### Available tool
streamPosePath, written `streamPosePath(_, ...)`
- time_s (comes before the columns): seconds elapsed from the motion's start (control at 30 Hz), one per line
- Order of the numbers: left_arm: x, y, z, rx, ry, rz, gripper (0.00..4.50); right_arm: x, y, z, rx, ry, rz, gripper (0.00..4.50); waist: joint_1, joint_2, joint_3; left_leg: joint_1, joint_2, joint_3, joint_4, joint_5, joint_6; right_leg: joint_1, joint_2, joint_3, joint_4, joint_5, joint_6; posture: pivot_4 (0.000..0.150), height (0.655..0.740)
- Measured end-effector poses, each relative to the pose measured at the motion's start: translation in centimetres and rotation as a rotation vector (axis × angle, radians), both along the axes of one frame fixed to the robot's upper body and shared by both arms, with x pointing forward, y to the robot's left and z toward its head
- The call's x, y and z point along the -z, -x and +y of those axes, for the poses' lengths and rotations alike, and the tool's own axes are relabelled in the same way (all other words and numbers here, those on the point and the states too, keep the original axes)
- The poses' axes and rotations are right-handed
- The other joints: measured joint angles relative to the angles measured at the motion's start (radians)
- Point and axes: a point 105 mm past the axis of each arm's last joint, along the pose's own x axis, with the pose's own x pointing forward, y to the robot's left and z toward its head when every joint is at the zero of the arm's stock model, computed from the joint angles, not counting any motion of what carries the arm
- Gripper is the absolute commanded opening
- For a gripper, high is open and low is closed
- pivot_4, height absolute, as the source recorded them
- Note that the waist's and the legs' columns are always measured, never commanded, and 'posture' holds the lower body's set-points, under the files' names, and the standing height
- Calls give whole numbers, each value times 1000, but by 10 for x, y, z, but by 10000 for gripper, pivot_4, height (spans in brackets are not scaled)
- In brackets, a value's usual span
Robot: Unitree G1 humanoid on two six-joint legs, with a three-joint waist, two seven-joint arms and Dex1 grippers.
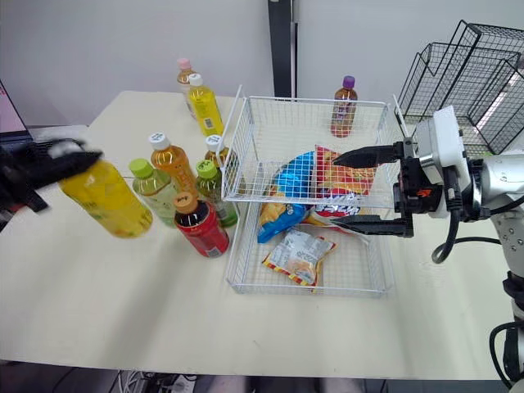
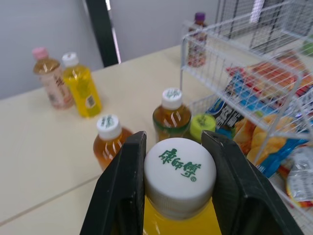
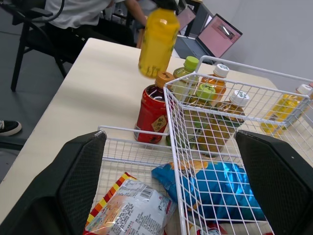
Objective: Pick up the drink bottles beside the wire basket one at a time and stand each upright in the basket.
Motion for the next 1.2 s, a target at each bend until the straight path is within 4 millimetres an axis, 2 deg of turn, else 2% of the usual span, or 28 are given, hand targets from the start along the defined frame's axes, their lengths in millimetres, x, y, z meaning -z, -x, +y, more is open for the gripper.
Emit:
streamPosePath(0.07,-26,3,-8,69,-8,-34,13563,-7,3,-5,47,-17,-11,45000,-1,1,0,0,-1,1,-1,0,0,0,0,0,0,0,0,1500,7360)
streamPosePath(0.17,-54,-2,-28,213,26,-75,13563,-11,7,-16,142,-33,-7,45000,7,1,1,-1,-1,1,-1,0,0,0,2,-1,0,0,0,1500,7360)
streamPosePath(0.3,-94,-20,-70,442,81,-131,13563,-14,9,-27,259,-78,-7,45000,26,0,1,-3,-3,0,2,0,-1,0,8,-1,0,0,0,1500,7360)
streamPosePath(0.43,-116,-42,-112,603,87,-93,13563,-16,17,-35,350,-126,-6,45000,25,0,1,-4,-3,1,1,0,0,-2,8,1,0,0,0,1500,7360)
streamPosePath(0.57,-128,-65,-150,707,93,-107,13563,-14,24,-41,446,-151,-8,45000,20,1,1,-8,-2,1,1,0,0,-6,9,1,0,0,0,1500,7360)
streamPosePath(0.67,-122,-82,-187,774,72,-117,13563,-9,28,-47,523,-154,-7,45000,19,1,1,-13,-2,0,2,0,0,-11,9,0,1,0,0,1500,7360)
streamPosePath(0.9,-70,-120,-269,797,20,-93,13563,-1,34,-44,638,-182,-37,45000,13,1,1,-19,-4,0,3,0,0,-15,8,1,1,0,0,1500,7360)
streamPosePath(1.03,-52,-134,-289,733,21,-95,13563,-2,35,-42,679,-219,-64,45000,-3,2,2,-19,-4,1,2,0,0,-16,8,2,1,0,0,1500,7360)
streamPosePath(1.2,-37,-139,-307,704,15,-86,13563,1,35,-38,702,-224,-81,45000,-2,3,2,-19,-4,0,2,1,0,-16,8,2,2,0,0,1500,7360)
